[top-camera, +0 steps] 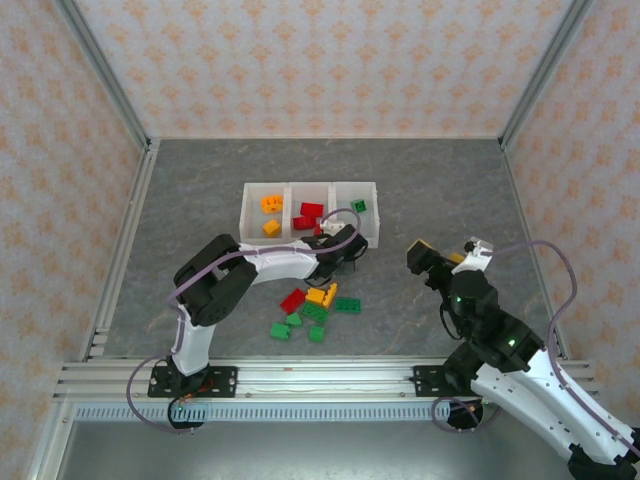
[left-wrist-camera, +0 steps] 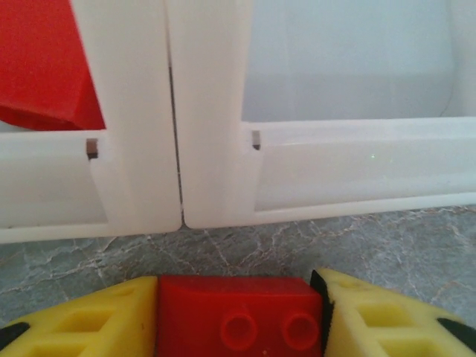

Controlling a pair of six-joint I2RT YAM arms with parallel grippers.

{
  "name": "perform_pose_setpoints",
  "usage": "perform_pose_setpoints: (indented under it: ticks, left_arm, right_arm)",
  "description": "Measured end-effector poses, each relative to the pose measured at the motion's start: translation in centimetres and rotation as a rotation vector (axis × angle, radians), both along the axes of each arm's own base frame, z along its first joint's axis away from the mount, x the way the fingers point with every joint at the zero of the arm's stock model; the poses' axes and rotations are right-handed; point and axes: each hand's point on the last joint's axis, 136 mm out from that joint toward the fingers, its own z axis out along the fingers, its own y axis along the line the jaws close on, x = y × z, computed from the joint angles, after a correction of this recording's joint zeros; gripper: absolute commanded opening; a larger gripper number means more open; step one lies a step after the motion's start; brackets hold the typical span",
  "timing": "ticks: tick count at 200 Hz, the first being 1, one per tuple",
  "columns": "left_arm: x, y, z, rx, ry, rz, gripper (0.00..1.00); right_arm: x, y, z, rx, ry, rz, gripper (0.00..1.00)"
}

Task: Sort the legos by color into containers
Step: Pick up the lego from the center of the table, then place the lego in the container.

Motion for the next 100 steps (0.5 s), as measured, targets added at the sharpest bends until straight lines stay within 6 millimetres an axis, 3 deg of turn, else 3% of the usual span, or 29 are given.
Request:
perform_pose_setpoints:
  ticks: [53,100]
  left_arm:
    - [-1.7,1.7,1.5,-0.016,-0.002,-0.015,0.38]
    - [-1.4,2.4,9.3,-0.103,-0.133,-0.006,0.38]
  right_arm:
    - [0.1,-0.2,-0.6,-0.015,0.007,-0.011,1.00]
    - [0.1,-0.5,-0.6,-0.021,0.004,-0.029,1.00]
